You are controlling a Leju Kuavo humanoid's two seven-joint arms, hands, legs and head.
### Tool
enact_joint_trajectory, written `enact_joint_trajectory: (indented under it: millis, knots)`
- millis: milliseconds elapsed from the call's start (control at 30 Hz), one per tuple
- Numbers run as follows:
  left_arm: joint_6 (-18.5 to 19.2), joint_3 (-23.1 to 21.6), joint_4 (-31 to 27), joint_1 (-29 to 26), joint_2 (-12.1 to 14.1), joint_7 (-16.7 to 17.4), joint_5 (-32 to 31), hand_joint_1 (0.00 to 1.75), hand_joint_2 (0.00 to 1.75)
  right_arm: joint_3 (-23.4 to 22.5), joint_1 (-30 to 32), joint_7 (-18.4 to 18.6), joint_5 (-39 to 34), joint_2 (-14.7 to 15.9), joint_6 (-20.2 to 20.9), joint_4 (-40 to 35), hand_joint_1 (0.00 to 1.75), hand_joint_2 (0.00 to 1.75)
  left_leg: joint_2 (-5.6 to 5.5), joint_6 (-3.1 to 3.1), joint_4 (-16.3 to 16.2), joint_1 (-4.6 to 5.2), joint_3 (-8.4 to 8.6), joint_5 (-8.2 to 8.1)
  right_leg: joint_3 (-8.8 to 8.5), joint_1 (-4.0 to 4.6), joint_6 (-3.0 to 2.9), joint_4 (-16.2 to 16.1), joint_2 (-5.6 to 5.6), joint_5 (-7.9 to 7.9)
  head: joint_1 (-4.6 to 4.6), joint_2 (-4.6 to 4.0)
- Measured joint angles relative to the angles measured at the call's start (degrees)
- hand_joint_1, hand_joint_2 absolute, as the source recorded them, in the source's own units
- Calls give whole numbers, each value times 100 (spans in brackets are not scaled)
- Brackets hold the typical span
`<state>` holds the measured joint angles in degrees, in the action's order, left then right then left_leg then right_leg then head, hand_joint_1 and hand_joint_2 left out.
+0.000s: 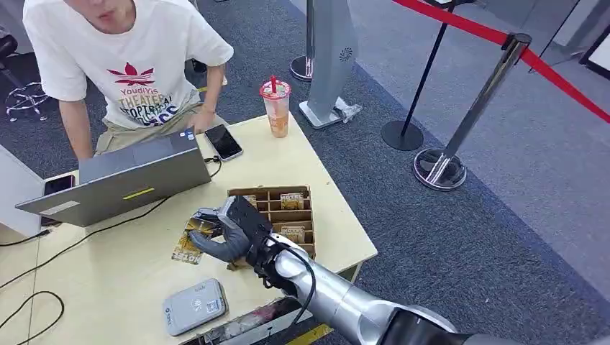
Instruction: Pass the card to the sensor for recognition and then transmit it.
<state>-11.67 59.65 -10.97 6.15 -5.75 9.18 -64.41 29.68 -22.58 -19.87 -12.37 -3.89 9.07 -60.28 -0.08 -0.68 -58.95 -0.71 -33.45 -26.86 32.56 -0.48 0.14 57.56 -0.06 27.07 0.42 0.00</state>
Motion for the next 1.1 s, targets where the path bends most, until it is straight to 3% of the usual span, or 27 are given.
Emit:
enact_joint_trajectory:
  millis: [433,833,1100]
  knots:
    - [-13,15,0,-5,-24,-2,44,0,175,-9,-79,42,212,0,-59,-426,175,175,-1,0,0,0,-3,0,0,0,0,0,-1,0,0,0]
    - [-33,15,0,22,-94,-28,-55,0,175,-197,-1145,103,688,-107,-461,-160,175,175,-1,0,0,0,-2,4,0,0,2,1,0,-6,0,0]
    - [-33,13,0,24,-120,-35,-57,0,175,-271,-1474,-7,1036,-157,-737,210,175,175,-1,-1,0,0,-3,4,0,0,2,2,0,-6,0,0]
